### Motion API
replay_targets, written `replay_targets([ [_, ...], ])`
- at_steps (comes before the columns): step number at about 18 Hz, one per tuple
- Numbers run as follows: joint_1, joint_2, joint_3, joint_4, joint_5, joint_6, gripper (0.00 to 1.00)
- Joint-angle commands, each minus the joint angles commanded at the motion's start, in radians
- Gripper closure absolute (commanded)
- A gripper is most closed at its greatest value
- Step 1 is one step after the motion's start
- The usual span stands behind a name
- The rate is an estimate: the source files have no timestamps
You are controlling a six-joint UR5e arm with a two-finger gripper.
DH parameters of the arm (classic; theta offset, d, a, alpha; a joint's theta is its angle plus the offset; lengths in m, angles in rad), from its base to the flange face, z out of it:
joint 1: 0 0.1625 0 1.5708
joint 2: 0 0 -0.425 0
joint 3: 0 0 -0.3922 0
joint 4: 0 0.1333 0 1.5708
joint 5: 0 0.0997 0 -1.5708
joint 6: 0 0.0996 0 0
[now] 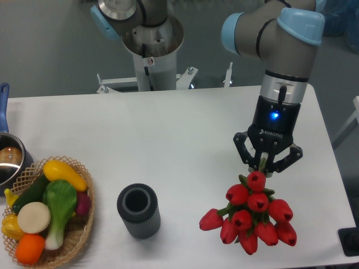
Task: Insert the flowers into the vase
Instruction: 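Carry the red tulip bouquet with the gripper toward the black vase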
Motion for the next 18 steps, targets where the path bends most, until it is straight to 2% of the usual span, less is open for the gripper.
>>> replay_targets([
  [10,-0.011,0.003,-0.011,0.000,-0.009,0.000,0.85],
  [14,-0.011,0.002,-0.009,0.006,-0.115,-0.021,0.85],
  [18,-0.011,-0.005,-0.009,0.018,-0.175,-0.020,0.85],
])
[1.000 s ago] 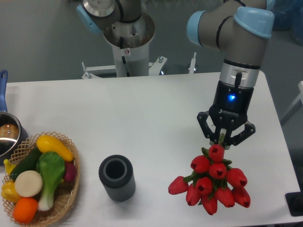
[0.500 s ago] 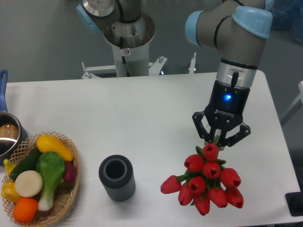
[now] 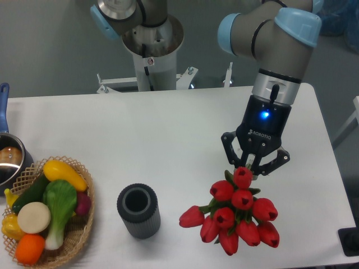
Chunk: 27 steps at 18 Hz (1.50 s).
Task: Insert the flowers into the vase
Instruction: 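Carry the red tulip bouquet with the gripper toward the black vase, then align the tulip stems above the vase opening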
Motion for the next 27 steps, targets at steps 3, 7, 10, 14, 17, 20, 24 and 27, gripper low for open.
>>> replay_targets([
  [3,-0.006,-0.005,-0.008,0.000,-0.124,-0.002,0.85],
  [7,-0.031,-0.002,-0.020,0.002,-0.175,0.002,0.85],
  [10,-0.066,-0.008,-0.018,0.009,-0.296,0.006,0.85],
  [14,-0.077,-0.009,-0.043,0.014,-0.423,0.020,0.86],
  [17,-0.077,-0.014,-0.072,0.015,-0.512,0.086,0.86],
  [20,-0.072,-0.017,-0.145,0.014,-0.656,0.231,0.86],
  [24,-0.071,-0.011,-0.204,0.014,-0.713,0.297,0.87],
  [27,-0.071,-0.011,-0.204,0.014,-0.764,0.337,0.87],
])
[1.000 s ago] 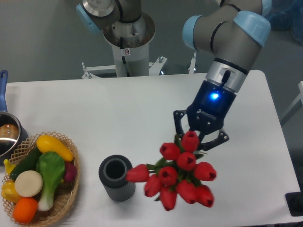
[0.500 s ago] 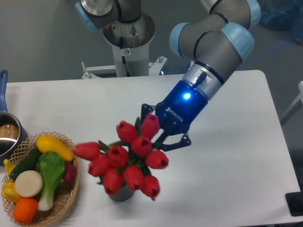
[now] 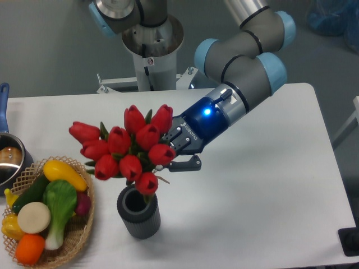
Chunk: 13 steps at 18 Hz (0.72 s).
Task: Insert the flowers into the vase
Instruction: 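Align the tulip stems above the vase opening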
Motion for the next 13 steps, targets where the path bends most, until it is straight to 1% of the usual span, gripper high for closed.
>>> replay_targets([
  [3,-0.005,-0.003,-0.002,0.000,-0.002,0.009,0.87],
  [5,-0.008,-0.009,-0.002,0.000,-0.002,0.034,0.87],
  [13,-0.025,-0.040,-0.005,0.000,-0.002,0.057,0.87],
])
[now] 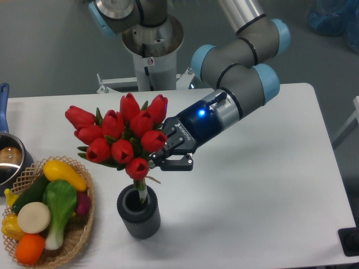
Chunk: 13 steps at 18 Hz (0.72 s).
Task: Insert the flowers into the vase
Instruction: 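Align the tulip stems above the vase opening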
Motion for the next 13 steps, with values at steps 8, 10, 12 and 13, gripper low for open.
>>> replay_targets([
  [8,-0.002,-0.022,-0.020,0.000,0.000,0.028,0.87],
  [10,-0.002,-0.020,-0.034,0.000,0.002,0.029,0.87],
  [12,-0.002,-0.020,-0.051,0.000,0.000,0.046,0.87],
  [13,-0.005,-0.020,-0.055,0.000,0.000,0.052,0.87],
])
